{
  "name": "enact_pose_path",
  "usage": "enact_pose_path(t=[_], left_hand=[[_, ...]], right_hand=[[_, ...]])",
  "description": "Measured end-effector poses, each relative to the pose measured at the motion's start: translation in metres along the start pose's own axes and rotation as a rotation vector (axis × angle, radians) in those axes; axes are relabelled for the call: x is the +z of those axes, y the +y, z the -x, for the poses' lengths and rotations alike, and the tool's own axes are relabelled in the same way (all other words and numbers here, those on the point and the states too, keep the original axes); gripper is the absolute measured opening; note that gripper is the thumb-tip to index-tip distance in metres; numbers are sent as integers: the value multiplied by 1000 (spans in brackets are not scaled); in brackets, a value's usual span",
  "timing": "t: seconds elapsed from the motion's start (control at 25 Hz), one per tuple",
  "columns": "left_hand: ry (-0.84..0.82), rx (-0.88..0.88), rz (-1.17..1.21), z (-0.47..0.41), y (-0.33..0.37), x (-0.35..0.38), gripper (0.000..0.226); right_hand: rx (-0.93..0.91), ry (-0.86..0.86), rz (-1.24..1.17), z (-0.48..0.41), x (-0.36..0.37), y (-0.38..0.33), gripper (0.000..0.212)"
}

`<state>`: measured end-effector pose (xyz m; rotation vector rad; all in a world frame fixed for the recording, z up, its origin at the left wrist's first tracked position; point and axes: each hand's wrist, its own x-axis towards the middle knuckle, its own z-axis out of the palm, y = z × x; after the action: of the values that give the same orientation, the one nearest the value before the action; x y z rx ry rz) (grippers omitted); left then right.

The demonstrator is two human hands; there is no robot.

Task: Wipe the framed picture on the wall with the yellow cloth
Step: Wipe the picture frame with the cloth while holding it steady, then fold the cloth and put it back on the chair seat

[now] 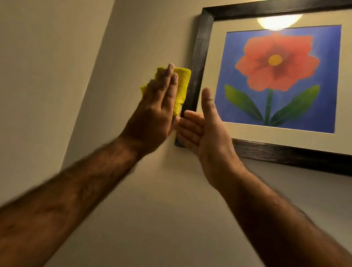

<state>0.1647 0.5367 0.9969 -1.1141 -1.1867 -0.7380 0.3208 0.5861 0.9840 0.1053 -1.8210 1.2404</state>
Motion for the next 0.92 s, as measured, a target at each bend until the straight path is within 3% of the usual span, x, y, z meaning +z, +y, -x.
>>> enact_pose_path(t=[0.12,0.28,0.36,0.48,0.56,0.6,0.68,0.92], left_hand=[[-102,42,2,54,-3,-20,62],[-331,-114,70,135,-32,-59,78],[-327,-356,198,179,-55,-81,90],[-183,-1086,474,242,-75,-112,88],[-142,-1487,837,298,-95,-135,49],[-96,-1602,939,327,-101,-148,25],[-28,-1708,915,384,-111,-176,6],[80,-2001,788,537,-116,-251,7]], right_hand=[[151,-87,-352,0,48,30,62],[305,-81,-587,18,115,88,45],[421,-38,-636,28,149,118,45],[554,-68,-700,44,195,164,36],[636,-125,-716,62,231,200,24],[676,-145,-694,71,246,218,21],[753,-202,-632,92,281,256,23],[951,-468,-352,173,374,367,27]])
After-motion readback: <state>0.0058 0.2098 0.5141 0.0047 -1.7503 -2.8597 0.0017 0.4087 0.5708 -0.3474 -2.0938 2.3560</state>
